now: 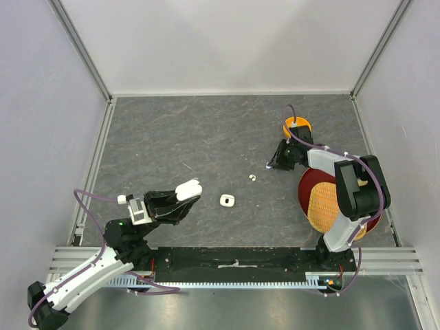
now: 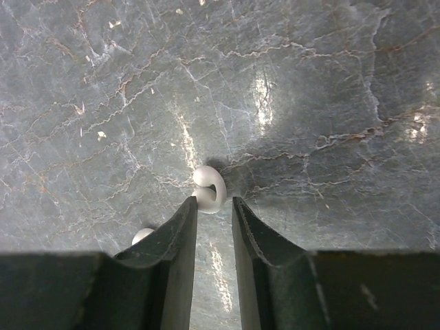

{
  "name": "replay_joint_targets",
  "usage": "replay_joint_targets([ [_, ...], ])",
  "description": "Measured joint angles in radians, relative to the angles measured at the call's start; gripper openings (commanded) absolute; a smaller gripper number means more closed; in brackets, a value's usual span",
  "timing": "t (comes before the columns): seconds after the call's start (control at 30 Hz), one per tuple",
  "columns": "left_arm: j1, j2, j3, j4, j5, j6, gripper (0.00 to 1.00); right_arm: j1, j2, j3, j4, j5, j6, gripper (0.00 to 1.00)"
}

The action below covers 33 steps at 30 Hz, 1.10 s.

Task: Insert the wireless bluetooth earbuds into the charging case
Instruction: Pick up the earbud from the center of the board.

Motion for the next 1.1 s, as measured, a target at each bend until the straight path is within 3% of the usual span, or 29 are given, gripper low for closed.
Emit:
replay_joint_targets([
  [0.37, 0.000, 0.000, 0.000, -0.001, -0.018, 0.000, 0.02, 0.000, 0.011, 0.006, 0.019, -0.033, 0.000, 0.19],
  [0.73, 0.000, 0.000, 0.000, -0.003, -0.023, 0.000, 0.02, 0.000, 0.018, 0.013, 0.027, -0.047, 0.000, 0.15],
  [0.93, 0.000, 0.000, 0.000, -0.003, -0.023, 0.000, 0.02, 0.000, 0.020, 0.013, 0.033, -0.056, -0.005, 0.00],
  [1.1, 0.000, 0.000, 0.000, -0.004, -0.023, 0.000, 0.02, 0.000, 0.020, 0.013, 0.035, -0.061, -0.016, 0.00],
])
